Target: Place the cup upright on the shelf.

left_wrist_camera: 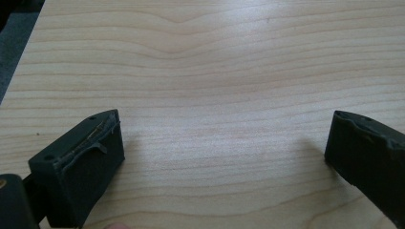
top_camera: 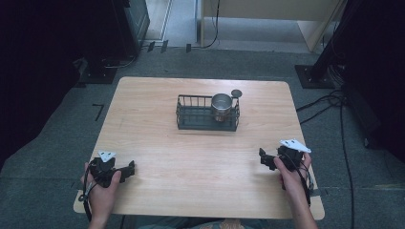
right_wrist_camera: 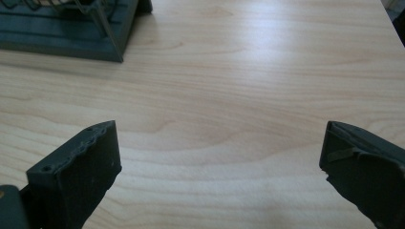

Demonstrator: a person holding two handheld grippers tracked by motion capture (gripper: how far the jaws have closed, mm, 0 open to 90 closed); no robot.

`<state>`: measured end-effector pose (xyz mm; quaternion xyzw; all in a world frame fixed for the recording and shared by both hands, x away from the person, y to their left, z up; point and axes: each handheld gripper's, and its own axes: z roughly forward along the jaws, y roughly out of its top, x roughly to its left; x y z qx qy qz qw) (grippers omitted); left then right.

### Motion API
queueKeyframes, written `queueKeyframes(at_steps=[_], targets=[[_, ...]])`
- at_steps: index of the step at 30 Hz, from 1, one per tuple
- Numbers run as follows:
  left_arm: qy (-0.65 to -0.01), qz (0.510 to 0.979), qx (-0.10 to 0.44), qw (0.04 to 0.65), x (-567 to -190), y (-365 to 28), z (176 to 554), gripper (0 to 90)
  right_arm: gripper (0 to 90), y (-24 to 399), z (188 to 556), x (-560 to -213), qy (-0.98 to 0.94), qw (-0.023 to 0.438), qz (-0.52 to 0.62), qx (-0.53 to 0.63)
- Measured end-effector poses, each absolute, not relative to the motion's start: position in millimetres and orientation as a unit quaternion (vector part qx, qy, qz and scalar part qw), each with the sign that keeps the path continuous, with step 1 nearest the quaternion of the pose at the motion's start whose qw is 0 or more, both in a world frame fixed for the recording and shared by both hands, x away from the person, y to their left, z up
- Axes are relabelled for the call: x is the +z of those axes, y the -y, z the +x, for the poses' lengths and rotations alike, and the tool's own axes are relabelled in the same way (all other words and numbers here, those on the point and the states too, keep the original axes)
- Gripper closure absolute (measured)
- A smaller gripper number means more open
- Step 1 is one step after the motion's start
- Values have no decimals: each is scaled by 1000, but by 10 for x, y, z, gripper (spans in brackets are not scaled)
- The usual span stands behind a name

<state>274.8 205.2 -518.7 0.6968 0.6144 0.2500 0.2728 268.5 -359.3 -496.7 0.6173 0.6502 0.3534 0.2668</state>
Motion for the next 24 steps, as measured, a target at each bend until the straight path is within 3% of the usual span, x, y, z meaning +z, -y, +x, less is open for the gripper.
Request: queueKeyframes(at_steps=[24], targets=[[-615, 697, 250, 273, -5188, -2052, 2748, 0, 0, 4013, 2249, -5269, -633, 255, 663, 307]])
